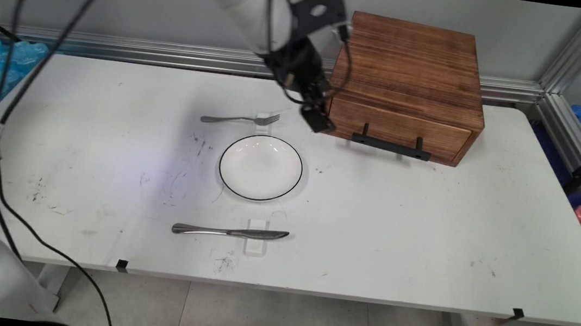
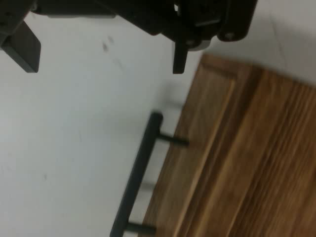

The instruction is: Open the drawer

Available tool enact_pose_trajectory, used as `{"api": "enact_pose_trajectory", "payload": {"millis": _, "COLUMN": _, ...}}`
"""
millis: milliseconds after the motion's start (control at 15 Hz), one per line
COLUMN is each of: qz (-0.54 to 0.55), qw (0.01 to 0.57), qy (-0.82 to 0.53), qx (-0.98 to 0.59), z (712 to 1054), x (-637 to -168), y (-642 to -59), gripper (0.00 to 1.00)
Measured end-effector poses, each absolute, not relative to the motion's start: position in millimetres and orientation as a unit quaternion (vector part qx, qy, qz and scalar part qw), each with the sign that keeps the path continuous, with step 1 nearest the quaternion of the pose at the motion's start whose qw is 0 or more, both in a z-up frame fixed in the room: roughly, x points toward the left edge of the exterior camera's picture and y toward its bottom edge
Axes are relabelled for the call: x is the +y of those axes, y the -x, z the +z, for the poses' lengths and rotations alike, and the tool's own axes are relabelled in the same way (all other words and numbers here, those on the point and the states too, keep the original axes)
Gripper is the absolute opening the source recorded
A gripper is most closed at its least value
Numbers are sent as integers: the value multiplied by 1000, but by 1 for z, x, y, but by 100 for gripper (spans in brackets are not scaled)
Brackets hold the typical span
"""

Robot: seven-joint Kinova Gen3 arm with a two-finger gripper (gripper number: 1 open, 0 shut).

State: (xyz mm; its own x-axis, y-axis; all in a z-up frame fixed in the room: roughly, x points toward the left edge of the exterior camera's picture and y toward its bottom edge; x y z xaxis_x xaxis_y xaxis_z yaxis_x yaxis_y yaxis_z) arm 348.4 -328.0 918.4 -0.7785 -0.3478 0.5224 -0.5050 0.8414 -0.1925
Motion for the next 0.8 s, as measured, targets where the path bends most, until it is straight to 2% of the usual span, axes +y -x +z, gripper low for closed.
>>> {"api": "enact_pose_trajectory", "payload": {"millis": 800, "qz": 163, "qw": 228, "qy": -175, "qx": -944, "z": 858, "x": -404, "y": -256, "gripper": 100}}
